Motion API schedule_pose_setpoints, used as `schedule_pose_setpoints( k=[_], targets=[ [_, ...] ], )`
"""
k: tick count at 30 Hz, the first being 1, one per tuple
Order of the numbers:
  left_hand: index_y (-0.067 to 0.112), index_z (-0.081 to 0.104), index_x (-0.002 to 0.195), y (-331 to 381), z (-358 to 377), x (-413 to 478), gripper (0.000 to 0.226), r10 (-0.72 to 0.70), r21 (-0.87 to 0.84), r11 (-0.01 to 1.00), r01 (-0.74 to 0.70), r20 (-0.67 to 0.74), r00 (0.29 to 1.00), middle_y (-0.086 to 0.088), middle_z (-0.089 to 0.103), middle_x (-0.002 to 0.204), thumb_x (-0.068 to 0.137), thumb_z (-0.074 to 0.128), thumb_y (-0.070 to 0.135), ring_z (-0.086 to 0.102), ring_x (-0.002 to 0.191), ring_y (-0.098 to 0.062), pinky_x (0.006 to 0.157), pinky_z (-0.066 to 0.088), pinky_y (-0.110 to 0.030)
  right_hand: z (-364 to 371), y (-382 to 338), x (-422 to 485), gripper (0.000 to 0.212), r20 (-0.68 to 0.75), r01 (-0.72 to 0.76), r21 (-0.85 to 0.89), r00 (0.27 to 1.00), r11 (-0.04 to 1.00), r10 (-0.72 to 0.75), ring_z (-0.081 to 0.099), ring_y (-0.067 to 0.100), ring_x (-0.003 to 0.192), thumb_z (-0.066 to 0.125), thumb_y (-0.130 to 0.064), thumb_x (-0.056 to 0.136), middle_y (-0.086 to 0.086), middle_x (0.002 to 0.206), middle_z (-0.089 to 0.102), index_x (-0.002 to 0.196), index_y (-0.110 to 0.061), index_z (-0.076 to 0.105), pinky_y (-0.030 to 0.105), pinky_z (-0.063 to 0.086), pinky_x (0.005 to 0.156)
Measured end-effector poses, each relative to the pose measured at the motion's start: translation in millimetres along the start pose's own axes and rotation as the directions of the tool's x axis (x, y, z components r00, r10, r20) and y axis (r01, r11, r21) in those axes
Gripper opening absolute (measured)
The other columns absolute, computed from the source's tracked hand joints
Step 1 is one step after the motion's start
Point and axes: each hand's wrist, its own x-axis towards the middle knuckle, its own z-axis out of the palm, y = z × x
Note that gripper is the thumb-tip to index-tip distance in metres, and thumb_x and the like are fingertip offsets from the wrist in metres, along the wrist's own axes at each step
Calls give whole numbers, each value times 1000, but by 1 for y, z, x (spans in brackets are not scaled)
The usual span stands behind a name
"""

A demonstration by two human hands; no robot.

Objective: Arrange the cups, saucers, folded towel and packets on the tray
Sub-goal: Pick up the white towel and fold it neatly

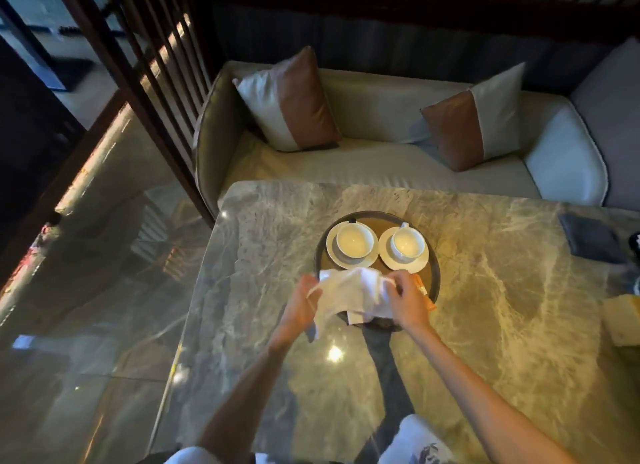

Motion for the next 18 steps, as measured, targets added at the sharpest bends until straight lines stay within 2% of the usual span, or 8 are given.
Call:
schedule_pose_setpoints(
  k=[3,6,8,9,12,14,16,18],
  targets=[
    [-7,61,115,40,-35,3,24,150,7,989,-150,5,989,-22,64,112,92,60,-1,53,95,-19,78,40,-22,-35,-29,3,10,-11,14,16,1000,1000,-14,64,22,90,60,-9,93,7,96,70,100,-9,67,31,47,77],
    [-1,69,108,98,-67,-2,23,278,26,959,-282,99,955,-16,67,109,88,59,-5,59,95,-18,79,48,-23,-72,-57,6,10,140,20,-73,990,997,-10,66,26,91,63,-10,92,12,101,71,100,-12,68,37,49,80],
    [2,70,108,144,-81,-10,33,404,77,902,-424,196,894,-13,69,113,83,52,-11,59,97,-14,76,47,-8,-98,-78,3,17,257,81,-205,966,975,-26,68,28,93,65,-10,92,16,108,72,107,-15,70,36,50,80],
    [2,69,110,170,-86,-15,39,465,119,854,-506,259,846,-13,69,114,81,49,-14,58,97,-12,75,45,-3,-111,-92,4,25,279,151,-262,957,953,-75,67,29,104,66,-12,92,16,117,71,116,-15,69,37,50,87],
    [-5,60,119,251,-92,-35,46,597,169,681,-712,436,674,-17,65,109,78,46,-20,55,93,-18,86,46,-25,-150,-156,5,60,272,401,-210,900,892,-341,34,23,145,70,-19,91,10,154,43,146,-19,46,38,27,119],
    [-5,54,120,299,-94,-48,43,642,224,578,-785,470,606,-24,64,106,79,48,-18,55,90,-20,86,48,-38,-174,-203,10,68,294,550,-125,815,826,-499,9,11,150,70,-16,89,4,162,25,150,-15,39,32,5,124],
    [0,50,115,339,-99,-59,37,669,289,527,-799,438,600,-23,62,97,80,48,-13,52,83,-19,78,46,-42,-195,-236,14,53,344,611,-99,762,786,-549,4,-1,140,69,-15,90,-2,159,31,141,-13,53,23,-2,118],
    [5,46,111,369,-107,-72,34,694,326,517,-792,382,610,-8,54,84,81,47,-10,45,71,-13,68,41,-31,-216,-257,16,24,372,634,-66,732,770,-571,12,-8,134,68,-16,92,-3,148,48,116,-19,68,20,5,114]
  ],
)
